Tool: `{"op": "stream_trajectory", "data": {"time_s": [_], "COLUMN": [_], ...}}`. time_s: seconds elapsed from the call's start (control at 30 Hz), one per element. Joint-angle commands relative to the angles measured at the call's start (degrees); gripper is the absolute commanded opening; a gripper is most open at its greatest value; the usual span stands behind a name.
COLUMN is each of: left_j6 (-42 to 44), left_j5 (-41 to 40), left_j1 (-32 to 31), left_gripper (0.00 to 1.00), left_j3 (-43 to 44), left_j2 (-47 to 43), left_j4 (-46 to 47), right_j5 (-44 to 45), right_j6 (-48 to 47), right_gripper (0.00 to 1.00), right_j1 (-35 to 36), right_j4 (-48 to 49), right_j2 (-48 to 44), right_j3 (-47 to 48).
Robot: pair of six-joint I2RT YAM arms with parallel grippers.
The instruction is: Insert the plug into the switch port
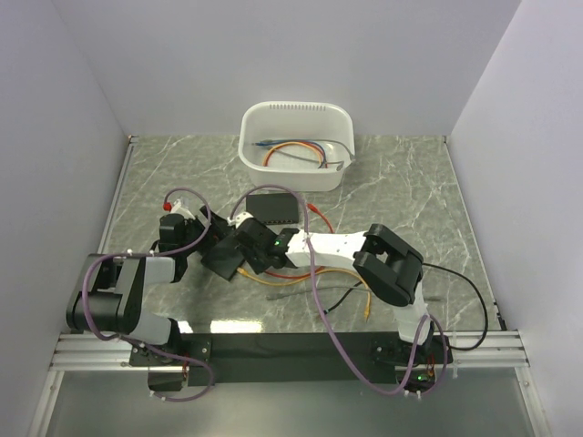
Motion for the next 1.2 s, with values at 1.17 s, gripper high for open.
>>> {"op": "stream_trajectory", "data": {"time_s": [1.17], "left_j6": [3.38], "left_j5": [2.54], "left_j1": [-3.37], "left_gripper": [0.95], "left_j3": [3.08], "left_j2": [5.48], "left_j4": [-0.69], "right_j5": [9.87], "right_j6": [-15.11], "right_gripper": [0.0], "right_j1": [4.09], "right_j4": [24.35], "right_j2": [-2.88], "right_j3": [-3.29]}}
